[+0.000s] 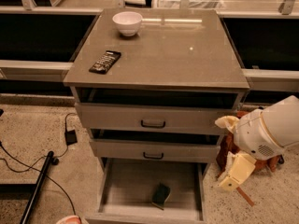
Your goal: Pick sponge from bottom drawer and place on counter
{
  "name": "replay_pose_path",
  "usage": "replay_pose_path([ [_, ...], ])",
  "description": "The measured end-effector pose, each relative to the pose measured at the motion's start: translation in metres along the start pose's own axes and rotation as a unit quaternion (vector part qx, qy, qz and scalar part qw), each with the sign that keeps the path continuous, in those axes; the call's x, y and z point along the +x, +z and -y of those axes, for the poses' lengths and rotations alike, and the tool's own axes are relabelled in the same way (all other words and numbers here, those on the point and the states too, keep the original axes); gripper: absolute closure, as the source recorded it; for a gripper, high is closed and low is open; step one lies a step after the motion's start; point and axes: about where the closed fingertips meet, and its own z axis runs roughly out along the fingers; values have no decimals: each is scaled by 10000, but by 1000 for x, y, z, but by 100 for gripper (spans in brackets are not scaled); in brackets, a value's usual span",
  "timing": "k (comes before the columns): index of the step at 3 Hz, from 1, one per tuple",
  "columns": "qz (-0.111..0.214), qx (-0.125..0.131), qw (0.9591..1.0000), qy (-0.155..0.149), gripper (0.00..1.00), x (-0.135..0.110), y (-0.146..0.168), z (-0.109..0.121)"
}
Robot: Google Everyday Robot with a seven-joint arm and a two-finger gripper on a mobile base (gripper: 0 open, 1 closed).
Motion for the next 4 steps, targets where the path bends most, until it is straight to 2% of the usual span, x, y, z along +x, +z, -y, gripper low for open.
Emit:
replay_pose_path([
  [1, 571, -358, 9976, -167, 0, 8, 48, -13],
  [2, 1235, -656, 9900, -189, 0, 30, 139, -38],
  [3, 1713, -599, 9825, -424, 0, 50, 188, -21],
  [4, 1909, -631, 9781, -540, 0, 47, 195, -13],
])
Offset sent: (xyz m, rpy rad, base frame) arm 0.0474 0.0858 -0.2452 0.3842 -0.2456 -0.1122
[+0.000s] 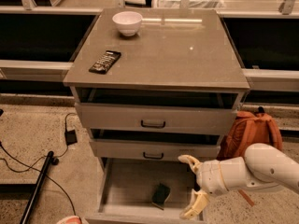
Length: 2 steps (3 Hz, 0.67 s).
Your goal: Pick sponge from bottom drawer and place on counter
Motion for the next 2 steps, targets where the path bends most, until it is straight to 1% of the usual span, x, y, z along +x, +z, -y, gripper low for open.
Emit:
replay_pose_path([
  [1, 68, 32, 10000, 47, 0, 7, 19, 21],
  [2, 262, 263, 9991, 183, 0, 59, 65, 43],
])
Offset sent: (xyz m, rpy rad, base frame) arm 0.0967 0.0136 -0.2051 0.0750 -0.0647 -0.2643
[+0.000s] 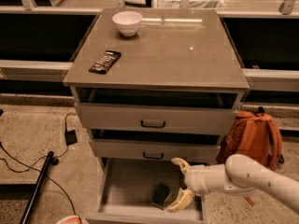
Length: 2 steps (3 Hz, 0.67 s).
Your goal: Pick sponge from bottom drawer and place on counter
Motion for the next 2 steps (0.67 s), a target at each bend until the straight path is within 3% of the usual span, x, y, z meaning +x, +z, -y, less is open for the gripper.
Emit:
replay_pose_path([
  [1, 2, 417, 9984, 386, 0, 87, 58, 18],
  [2, -2, 418, 9984, 376, 0, 87, 58, 18],
])
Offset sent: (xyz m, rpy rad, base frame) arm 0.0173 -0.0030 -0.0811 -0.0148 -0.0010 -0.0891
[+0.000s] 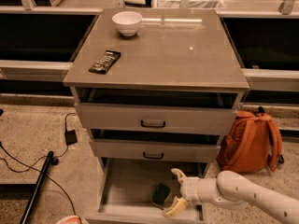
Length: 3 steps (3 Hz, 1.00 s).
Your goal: Pick sponge from bottom drawer and place on counter
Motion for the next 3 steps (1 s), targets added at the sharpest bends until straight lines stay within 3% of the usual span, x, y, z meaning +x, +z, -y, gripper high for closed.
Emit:
replay_pose_path([
  [1, -96, 188, 9997, 152, 0, 22, 21, 16],
  [2, -394, 650, 9967, 297, 0, 88, 64, 50],
  [3, -557, 801, 9951, 149, 0, 137, 87, 64],
])
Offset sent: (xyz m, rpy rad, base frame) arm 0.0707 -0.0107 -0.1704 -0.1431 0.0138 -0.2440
